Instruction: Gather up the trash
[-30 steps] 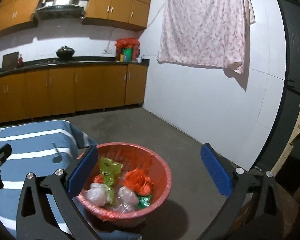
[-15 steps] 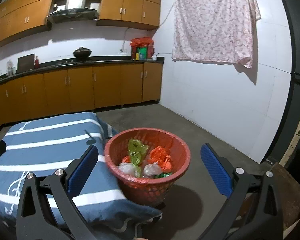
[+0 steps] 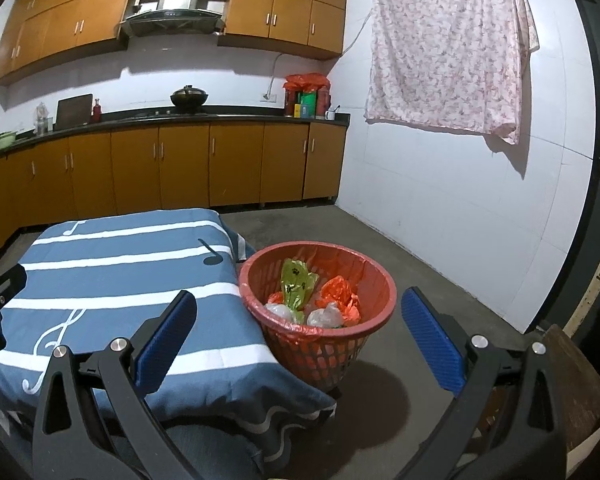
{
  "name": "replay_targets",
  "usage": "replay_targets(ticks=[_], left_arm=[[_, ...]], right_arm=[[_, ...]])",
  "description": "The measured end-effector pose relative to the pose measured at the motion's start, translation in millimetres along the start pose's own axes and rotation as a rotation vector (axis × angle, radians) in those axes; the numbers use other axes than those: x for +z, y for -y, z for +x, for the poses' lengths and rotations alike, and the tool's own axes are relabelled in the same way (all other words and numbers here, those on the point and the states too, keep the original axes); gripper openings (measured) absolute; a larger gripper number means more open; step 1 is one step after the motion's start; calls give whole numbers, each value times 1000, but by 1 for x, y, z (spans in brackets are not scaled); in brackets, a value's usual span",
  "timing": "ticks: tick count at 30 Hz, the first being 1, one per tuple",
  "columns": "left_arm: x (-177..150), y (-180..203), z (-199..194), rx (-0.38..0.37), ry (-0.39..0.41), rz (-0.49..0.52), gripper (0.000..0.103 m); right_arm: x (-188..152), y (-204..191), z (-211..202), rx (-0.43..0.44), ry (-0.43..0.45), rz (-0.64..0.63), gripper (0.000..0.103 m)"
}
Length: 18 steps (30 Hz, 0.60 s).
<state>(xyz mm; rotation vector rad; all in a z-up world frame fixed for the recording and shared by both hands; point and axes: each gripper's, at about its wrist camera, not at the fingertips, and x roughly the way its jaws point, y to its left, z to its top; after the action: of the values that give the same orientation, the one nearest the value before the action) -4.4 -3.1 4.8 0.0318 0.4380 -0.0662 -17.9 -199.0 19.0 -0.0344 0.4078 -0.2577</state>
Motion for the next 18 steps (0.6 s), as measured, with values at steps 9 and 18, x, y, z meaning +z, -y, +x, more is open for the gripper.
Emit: replay_targets(ticks=[9,18], left_arm=[[-13,2,-11,7,-1,13,99],[-20,-2,-15,-6,-16,-10,99]], right_arm=[[-10,-2,-10,-8,4,1,101],[-18,-1,-16,5,-6,10,101]])
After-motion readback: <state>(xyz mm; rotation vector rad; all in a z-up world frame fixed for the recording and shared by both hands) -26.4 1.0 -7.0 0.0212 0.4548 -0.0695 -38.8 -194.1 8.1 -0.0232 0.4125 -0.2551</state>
